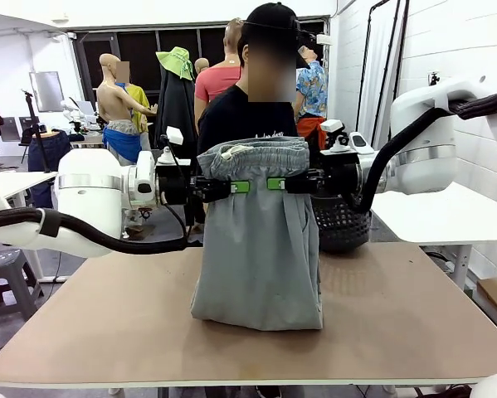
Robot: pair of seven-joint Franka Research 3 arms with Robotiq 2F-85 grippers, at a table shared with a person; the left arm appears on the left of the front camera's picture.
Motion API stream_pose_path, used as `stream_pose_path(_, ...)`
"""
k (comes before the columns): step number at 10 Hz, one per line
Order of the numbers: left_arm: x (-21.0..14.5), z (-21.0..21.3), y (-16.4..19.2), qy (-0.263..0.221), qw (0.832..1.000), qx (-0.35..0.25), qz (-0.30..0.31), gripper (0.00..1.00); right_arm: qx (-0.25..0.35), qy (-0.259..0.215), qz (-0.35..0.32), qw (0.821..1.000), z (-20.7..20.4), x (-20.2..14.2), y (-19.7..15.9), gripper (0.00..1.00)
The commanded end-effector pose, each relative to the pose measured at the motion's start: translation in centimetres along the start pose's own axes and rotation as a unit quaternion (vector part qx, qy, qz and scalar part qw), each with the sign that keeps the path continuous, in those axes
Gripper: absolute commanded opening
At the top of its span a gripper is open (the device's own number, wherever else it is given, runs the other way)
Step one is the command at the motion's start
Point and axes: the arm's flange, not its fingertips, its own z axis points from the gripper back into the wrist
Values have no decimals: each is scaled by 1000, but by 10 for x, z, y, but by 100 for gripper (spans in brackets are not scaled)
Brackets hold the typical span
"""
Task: Fold the training pants.
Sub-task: Fold the Training pants in half.
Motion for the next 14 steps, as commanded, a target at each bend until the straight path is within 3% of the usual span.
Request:
stream_pose_path(1,9,6,-23,6,1000,12,9,0,25,10,-26,999,-8,0,15,0)
stream_pose_path(4,3,18,-44,15,1000,12,22,0,36,31,-39,998,-15,-7,26,0)
stream_pose_path(6,-3,20,-40,13,999,6,35,0,32,31,-43,998,-17,-8,22,0)
stream_pose_path(8,8,14,-15,13,999,7,46,0,21,40,-35,998,-19,3,7,0)
stream_pose_path(11,48,5,41,32,998,35,44,0,44,78,-26,996,-24,57,-40,0)
stream_pose_path(14,71,8,92,17,998,49,44,0,51,115,-3,992,-32,104,-81,0)
